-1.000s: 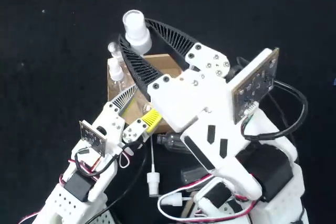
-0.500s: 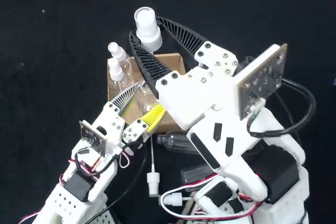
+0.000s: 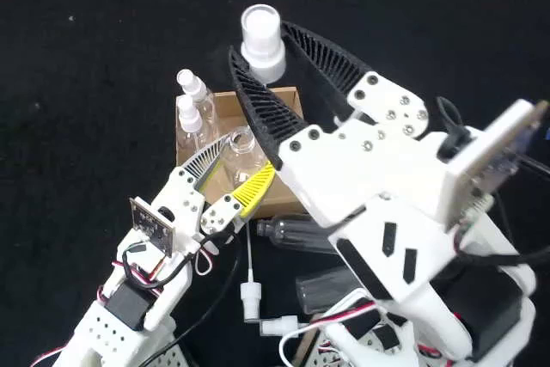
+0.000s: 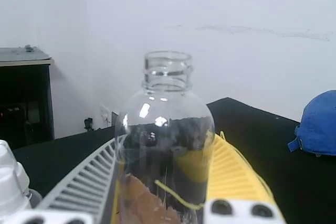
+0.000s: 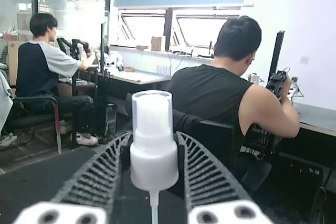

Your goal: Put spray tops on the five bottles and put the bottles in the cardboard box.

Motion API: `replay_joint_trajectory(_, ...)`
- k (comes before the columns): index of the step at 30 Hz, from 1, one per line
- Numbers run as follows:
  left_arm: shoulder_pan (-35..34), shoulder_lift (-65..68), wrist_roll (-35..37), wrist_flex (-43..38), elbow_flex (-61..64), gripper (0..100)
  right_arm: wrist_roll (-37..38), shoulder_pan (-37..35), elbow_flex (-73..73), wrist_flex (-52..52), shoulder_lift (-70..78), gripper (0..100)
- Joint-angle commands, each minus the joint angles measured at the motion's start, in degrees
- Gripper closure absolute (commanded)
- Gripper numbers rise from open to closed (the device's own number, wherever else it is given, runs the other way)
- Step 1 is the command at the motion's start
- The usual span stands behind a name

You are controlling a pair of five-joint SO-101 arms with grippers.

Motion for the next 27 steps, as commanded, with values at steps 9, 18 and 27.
replay_joint_trajectory(9,0.3,-1.1,0.4,-1.1,0.8,97,-0.2,1.0,8.6,-1.5,1.4,98.8)
replay_joint_trajectory(18,0.3,-1.1,0.4,-1.1,0.8,97,-0.2,0.3,11.6,0.2,1.0,98.6)
replay_joint_trajectory(27,0.3,-1.1,0.4,-1.1,0.8,97,0.3,-5.5,13.0,7.6,1.0,98.2)
